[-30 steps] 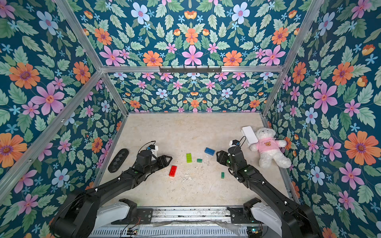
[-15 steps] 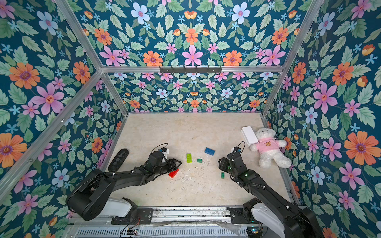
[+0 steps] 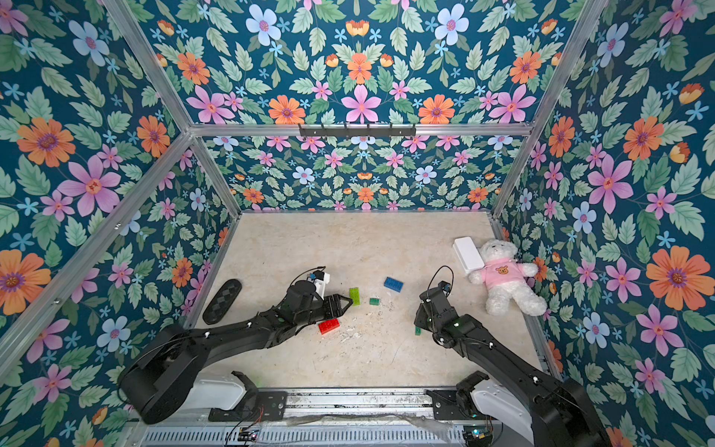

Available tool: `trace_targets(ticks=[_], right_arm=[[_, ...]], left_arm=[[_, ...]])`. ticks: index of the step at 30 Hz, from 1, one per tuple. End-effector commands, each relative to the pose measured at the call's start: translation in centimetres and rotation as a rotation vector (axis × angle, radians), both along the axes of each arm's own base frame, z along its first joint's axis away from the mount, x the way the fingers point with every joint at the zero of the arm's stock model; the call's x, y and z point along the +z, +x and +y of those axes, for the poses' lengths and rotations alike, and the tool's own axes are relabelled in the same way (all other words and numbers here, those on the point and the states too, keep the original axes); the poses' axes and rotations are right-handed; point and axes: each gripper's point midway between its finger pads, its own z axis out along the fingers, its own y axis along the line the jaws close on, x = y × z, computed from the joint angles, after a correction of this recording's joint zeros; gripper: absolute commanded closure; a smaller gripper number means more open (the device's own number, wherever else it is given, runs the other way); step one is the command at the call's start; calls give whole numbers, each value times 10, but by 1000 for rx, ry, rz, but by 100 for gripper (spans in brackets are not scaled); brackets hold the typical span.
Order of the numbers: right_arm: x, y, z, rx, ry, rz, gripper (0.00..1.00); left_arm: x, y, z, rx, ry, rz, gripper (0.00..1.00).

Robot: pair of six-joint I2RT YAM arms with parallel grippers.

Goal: Assemble the number 5 with lego
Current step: Adjust the lego brick at the center of the board, then pick up the lego brick from the center of the board.

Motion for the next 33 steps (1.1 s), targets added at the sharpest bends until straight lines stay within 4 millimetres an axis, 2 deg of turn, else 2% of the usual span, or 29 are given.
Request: trace_targets(ticks=[1, 7, 12, 16, 19, 25, 33], right_arm=[[-9, -6, -10, -24, -72, 52, 55], [-18, -11, 1, 34, -144, 101, 58], [-21, -11, 6, 55, -157, 117, 61], [-25, -14, 8, 68, -166, 138, 63], [-28, -16, 11, 78, -160, 148, 64], [-32, -18, 14, 90, -153, 159, 71], [-38, -23, 14, 103, -159, 184, 78]], left_arm=[[-10, -7, 35, 102, 124, 18, 37], [-16, -34, 76, 224, 86, 34, 42], [-22, -49, 91, 281, -2, 36, 48], [-29, -58, 95, 292, -50, 54, 59], [-41, -63, 100, 303, -29, 92, 67], [-62, -72, 99, 288, -27, 154, 73], [-70, -74, 101, 301, -23, 167, 76]])
